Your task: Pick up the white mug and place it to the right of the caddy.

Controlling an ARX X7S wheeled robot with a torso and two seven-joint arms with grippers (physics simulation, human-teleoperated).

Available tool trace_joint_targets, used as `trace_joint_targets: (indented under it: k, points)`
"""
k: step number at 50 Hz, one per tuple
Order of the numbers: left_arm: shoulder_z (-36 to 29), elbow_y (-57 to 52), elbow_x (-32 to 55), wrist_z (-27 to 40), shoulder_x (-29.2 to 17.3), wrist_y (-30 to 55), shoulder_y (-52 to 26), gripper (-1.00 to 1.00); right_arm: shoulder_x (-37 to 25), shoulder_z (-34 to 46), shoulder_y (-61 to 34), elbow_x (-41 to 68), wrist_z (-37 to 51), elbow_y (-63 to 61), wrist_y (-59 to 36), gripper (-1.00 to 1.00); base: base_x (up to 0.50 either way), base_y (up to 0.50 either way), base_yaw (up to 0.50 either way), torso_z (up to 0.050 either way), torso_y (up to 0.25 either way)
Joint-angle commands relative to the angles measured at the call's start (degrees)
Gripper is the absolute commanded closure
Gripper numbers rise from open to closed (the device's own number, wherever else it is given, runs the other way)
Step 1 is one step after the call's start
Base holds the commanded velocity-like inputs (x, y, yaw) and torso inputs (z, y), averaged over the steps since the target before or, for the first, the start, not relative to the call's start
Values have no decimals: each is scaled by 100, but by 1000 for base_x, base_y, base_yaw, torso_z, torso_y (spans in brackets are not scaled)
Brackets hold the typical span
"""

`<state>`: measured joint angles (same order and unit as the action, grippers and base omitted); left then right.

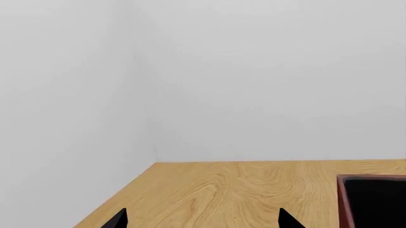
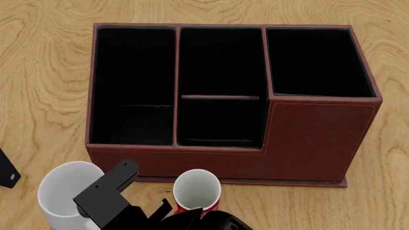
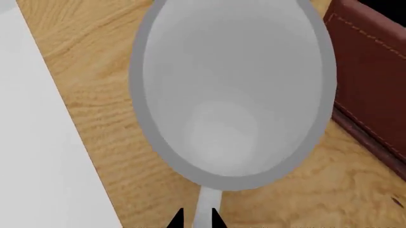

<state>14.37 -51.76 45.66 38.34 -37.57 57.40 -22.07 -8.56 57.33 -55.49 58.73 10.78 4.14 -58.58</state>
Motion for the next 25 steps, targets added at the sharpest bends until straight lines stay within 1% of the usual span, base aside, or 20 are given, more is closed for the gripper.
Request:
trace_joint_targets:
  k: [1, 15, 25]
  points:
    - [-90, 12, 17, 42, 4, 2, -59, -100, -193, -214, -96, 238, 218, -458, -214, 100, 0, 0, 0, 0, 0]
    - [-21, -44, 191, 125, -37, 93, -158, -100, -292, -458, -364, 690, 628, -861, -610, 100, 0, 0, 0, 0, 0]
    - [38, -47, 172, 92, -47, -24, -18, -100, -333, -733, -569, 1153, 1062, -1200, -949, 100, 0, 0, 0, 0, 0]
